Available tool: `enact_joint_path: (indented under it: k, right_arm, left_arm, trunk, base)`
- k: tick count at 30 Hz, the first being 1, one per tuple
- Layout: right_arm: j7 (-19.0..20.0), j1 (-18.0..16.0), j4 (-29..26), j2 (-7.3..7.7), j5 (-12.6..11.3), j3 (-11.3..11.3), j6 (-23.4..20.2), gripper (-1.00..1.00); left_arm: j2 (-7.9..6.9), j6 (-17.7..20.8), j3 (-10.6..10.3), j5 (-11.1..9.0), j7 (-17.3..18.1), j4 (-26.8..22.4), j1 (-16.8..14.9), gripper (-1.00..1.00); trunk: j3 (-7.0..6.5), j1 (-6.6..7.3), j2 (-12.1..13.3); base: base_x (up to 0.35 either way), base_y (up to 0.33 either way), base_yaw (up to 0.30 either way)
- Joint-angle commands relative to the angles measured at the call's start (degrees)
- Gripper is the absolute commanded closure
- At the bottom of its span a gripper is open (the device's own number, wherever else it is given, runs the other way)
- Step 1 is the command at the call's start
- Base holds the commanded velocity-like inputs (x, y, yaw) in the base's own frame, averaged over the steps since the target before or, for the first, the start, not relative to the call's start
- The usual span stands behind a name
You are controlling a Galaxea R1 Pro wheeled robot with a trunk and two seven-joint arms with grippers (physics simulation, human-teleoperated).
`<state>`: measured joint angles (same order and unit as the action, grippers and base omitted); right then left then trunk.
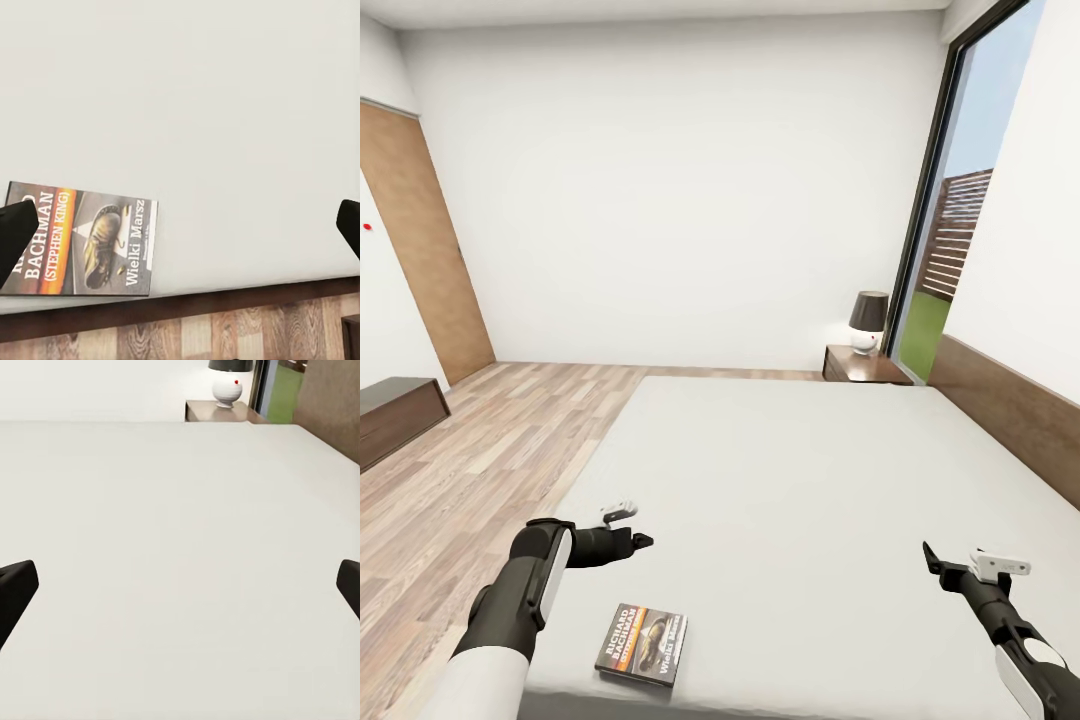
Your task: In the bedroom, move the book from the bed onto either nightstand, and place the two sandals side by side next to the bed.
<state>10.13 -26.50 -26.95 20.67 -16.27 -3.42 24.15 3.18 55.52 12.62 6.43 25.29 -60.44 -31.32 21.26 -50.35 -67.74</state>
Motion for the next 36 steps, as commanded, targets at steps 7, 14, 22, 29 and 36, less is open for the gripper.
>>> enact_joint_path:
  k: [7, 14, 22, 29, 36]
  right_arm:
    - [0.51, -0.04, 0.06, 0.0, -0.6, -0.07, 0.11, -1.0]
    - [0.51, -0.04, 0.06, -0.02, -0.68, -0.01, 0.11, -1.0]
    - [0.51, -0.04, 0.06, -0.02, -0.62, -0.01, 0.11, -1.0]
    - [0.5, -0.04, 0.06, -0.02, -0.6, -0.01, 0.11, -1.0]
    - [0.53, -0.04, 0.07, -0.02, -0.56, -0.01, 0.11, -1.0]
  left_arm:
    - [0.07, 0.2, 0.18, 0.6, 0.63, -0.03, -0.05, -1.0]
    - [0.07, 0.2, 0.14, 0.6, 0.64, -0.03, -0.05, -1.0]
    - [0.07, 0.2, 0.13, 0.6, 0.64, -0.03, -0.05, -1.0]
    - [0.07, 0.2, 0.05, 0.6, 0.64, 0.01, -0.05, -1.0]
    - [0.07, 0.2, 0.04, 0.6, 0.64, 0.02, -0.05, -1.0]
  trunk:
    - [0.07, 0.0, -0.04]
    - [0.07, 0.0, -0.04]
    - [0.07, 0.0, -0.04]
    - [0.07, 0.0, -0.04]
    - [0.07, 0.0, -0.04]
  base:
    - [0.0, 0.0, 0.0]
    - [0.0, 0.0, 0.0]
    - [0.0, 0.0, 0.0]
    - [0.0, -0.067, 0.0]
    - [0.001, -0.021, 0.0]
